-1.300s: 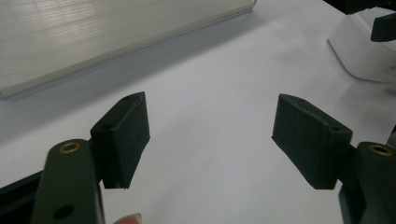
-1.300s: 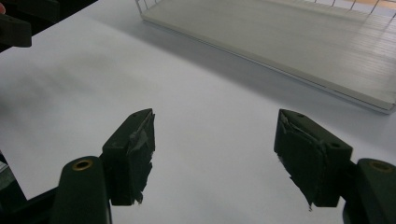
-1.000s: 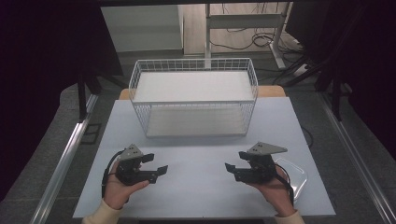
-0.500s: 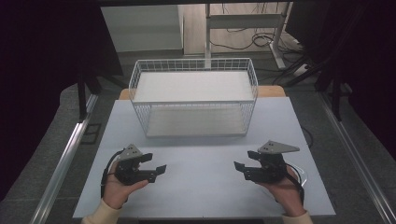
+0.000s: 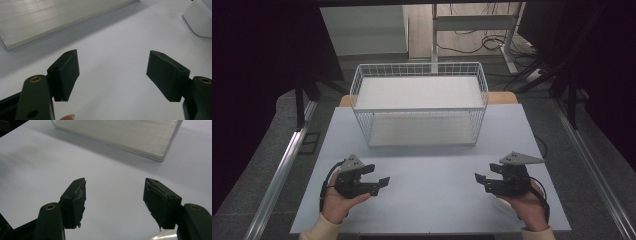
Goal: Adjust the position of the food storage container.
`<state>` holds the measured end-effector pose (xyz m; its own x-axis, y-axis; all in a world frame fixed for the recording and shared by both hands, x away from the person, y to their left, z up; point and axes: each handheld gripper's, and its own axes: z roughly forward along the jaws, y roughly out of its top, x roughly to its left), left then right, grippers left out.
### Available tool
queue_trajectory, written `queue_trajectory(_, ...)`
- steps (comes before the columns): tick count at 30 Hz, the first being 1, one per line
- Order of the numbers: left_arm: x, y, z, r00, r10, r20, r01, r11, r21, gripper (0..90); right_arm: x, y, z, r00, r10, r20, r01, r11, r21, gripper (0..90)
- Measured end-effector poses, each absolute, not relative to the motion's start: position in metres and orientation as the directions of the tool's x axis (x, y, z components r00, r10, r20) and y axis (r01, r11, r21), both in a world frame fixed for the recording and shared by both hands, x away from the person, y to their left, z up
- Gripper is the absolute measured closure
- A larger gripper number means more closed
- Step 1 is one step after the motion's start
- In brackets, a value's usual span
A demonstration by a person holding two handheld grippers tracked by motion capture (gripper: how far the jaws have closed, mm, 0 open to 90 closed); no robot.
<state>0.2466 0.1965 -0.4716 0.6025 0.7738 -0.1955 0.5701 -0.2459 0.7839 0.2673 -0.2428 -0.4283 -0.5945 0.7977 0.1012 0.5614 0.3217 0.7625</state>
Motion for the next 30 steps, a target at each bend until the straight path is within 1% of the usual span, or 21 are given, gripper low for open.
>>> queue_trajectory(8, 0.247, 0.197, -0.472, 0.602, 0.775, -0.194, 0.571, -0.248, 0.783, 25.7, 0.270, -0.258, -0.429, -0.567, 0.818, 0.097, 0.574, 0.308, 0.759, 36.5)
queue_trajectory(18, 0.247, 0.197, -0.473, 0.602, 0.775, -0.192, 0.571, -0.251, 0.781, 25.7, 0.267, -0.282, -0.425, -0.529, 0.844, 0.093, 0.590, 0.287, 0.755, 40.9)
queue_trajectory(21, 0.247, 0.197, -0.473, 0.602, 0.775, -0.192, 0.572, -0.251, 0.781, 25.7, 0.263, -0.294, -0.423, -0.514, 0.854, 0.080, 0.596, 0.288, 0.750, 44.1)
queue_trajectory(26, 0.247, 0.197, -0.473, 0.601, 0.776, -0.192, 0.573, -0.251, 0.780, 25.7, 0.257, -0.312, -0.425, -0.485, 0.872, 0.066, 0.605, 0.280, 0.745, 51.9)
queue_trajectory(28, 0.247, 0.197, -0.473, 0.600, 0.776, -0.195, 0.576, -0.249, 0.778, 25.7, 0.254, -0.320, -0.426, -0.467, 0.882, 0.060, 0.611, 0.273, 0.744, 58.7)
queue_trajectory(29, 0.247, 0.197, -0.473, 0.600, 0.776, -0.195, 0.576, -0.249, 0.778, 25.7, 0.254, -0.320, -0.426, -0.467, 0.882, 0.060, 0.611, 0.273, 0.744, 58.7)
queue_trajectory(30, 0.247, 0.196, -0.474, 0.601, 0.775, -0.193, 0.575, -0.253, 0.778, 25.6, 0.251, -0.328, -0.428, -0.450, 0.892, 0.051, 0.619, 0.270, 0.738, 66.2)
